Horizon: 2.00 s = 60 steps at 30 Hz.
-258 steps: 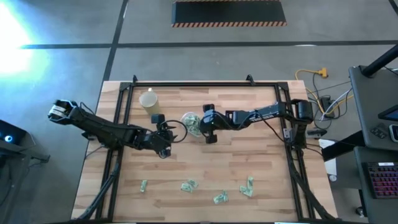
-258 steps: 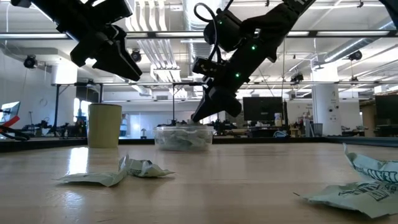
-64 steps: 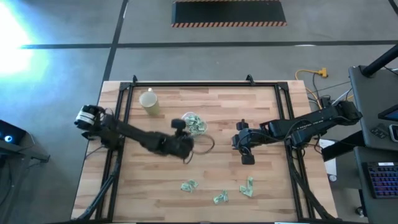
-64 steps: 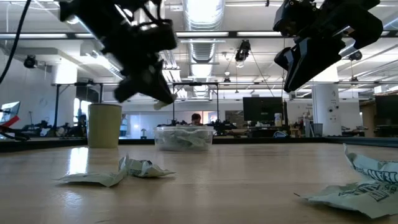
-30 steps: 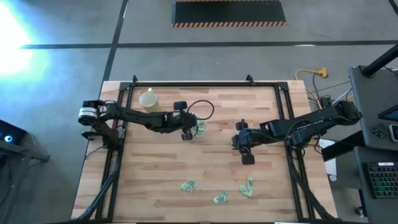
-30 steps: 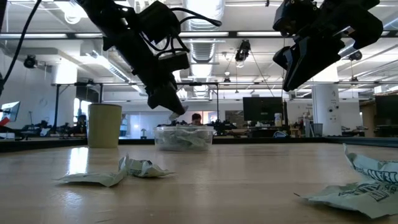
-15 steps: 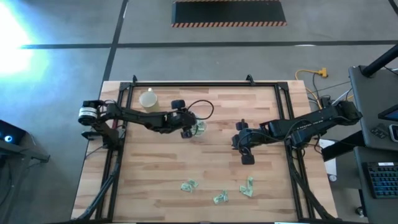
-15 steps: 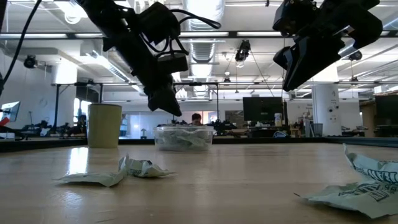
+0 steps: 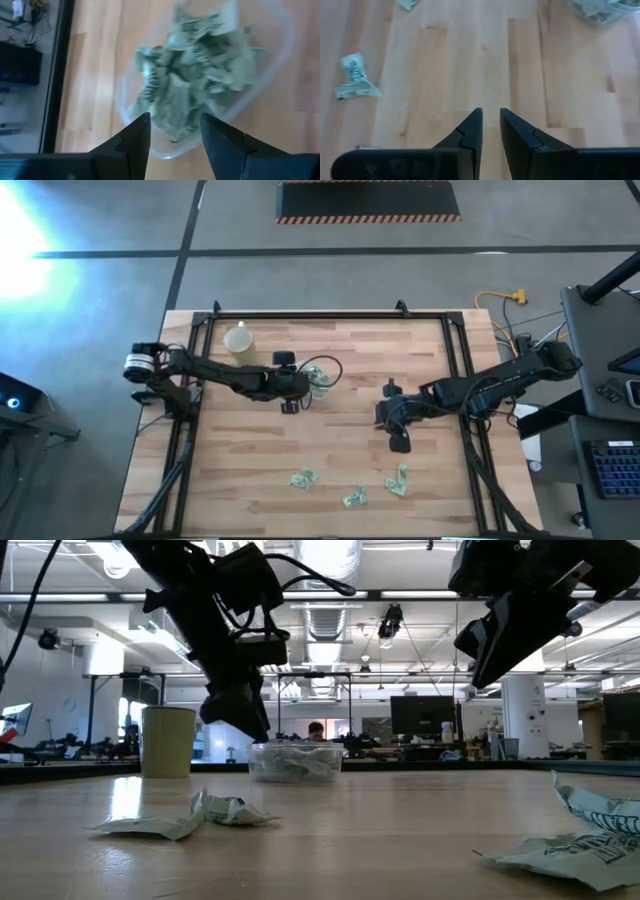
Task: Pick and place Stevia / Truvia into bins
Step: Put the stevia packet into the transparent container
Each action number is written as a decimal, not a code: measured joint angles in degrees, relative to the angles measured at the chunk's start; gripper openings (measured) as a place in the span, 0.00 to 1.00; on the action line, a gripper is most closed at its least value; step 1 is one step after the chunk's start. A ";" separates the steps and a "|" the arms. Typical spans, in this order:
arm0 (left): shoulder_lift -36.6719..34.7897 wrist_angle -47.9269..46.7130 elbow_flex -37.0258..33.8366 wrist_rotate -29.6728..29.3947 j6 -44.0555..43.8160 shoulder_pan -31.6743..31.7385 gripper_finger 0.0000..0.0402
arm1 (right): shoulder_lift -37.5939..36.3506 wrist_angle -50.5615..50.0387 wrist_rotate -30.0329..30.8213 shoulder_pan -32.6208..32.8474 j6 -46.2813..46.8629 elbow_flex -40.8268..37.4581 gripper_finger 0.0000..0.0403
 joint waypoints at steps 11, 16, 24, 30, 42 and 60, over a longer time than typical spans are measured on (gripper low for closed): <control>-4.26 -8.02 0.07 1.15 -2.97 -6.71 0.39 | 0.00 0.09 -0.03 9.45 4.99 -0.03 0.15; -7.21 -7.59 0.33 1.14 -2.98 -9.63 0.39 | 0.00 0.09 0.13 11.85 5.44 0.00 0.15; -11.71 -7.77 0.08 1.05 -4.87 -14.56 0.39 | 0.00 -0.18 0.15 15.53 14.92 -1.26 0.15; -12.37 -7.81 -0.03 1.04 -6.14 -19.56 0.39 | 2.91 0.15 0.44 20.83 22.60 -2.41 0.15; -12.35 -7.73 -0.14 1.10 -9.01 -25.60 0.39 | 14.90 0.91 0.43 27.10 32.55 -0.72 0.15; -12.33 -7.65 -0.15 1.01 -9.14 -25.58 0.39 | 18.05 1.30 3.25 27.14 33.13 -0.22 0.24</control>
